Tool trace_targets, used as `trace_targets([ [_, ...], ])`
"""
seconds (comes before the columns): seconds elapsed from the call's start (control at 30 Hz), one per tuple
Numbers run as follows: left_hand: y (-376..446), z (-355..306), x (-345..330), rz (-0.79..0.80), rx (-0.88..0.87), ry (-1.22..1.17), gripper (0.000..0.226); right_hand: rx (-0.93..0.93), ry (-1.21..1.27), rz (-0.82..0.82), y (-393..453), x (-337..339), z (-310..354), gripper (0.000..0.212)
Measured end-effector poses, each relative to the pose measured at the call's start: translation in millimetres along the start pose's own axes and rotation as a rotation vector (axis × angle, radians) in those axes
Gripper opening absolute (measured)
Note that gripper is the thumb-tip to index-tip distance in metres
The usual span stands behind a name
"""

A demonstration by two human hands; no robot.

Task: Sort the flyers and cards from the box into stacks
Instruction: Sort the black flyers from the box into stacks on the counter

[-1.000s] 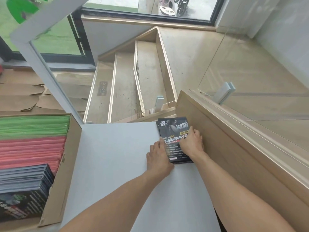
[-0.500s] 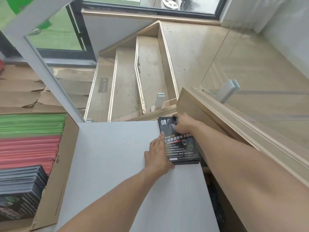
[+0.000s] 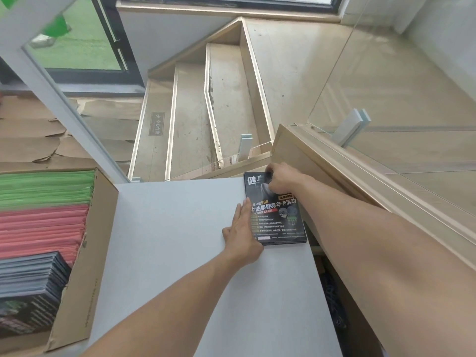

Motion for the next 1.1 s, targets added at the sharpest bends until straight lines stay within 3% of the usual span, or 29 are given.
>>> trace_targets([
  [0.3, -4.3, -2.1, 0.0, -0.002, -0.048, -0.022, 0.102, -0.026, -0.022, 0.020, 2.1, -9.6, -2.5, 0.061],
  [0.47, -5.0, 4.3, -2.5, -0.031, -0.025, -0.050, 0.125, -0.047, 0.018, 0.004, -1.8, -9.4, -5.9, 0.065],
  [0.67, -7.7, 3.4, 2.0, -0.078, -0.028, -0.083, 0.126, -0.058, 0.102, -0.085, -16.5, -7.0, -7.1, 0.067],
  [0.77, -16.5, 5.9, 6.5, -0.096, -0.040, -0.175, 0.127, -0.047, 0.170, -0.206, -36.5, 2.7, 3.4, 0.063],
  [0.9, -42.4, 19.9, 20.7, -0.202, -0.072, -0.346, 0.112, 0.001, 0.154, -0.403, -71.0, -11.1, 20.3, 0.039],
  [1.1, -102.5, 44.0, 77.3, -0.468, -0.219, -0.219, 0.081, 0.007, 0.082, -0.267, -94.8, -67.3, 14.1, 0.053],
])
Point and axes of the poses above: each hand's wrist, its own y-axis towards the middle knuckle, its own x-axis out of the back of the hand, z = x × y, the point moved 7 cm from there along y, towards the middle knuckle, and after that the axes turned 5 degrees about y, right-handed, at the moved point
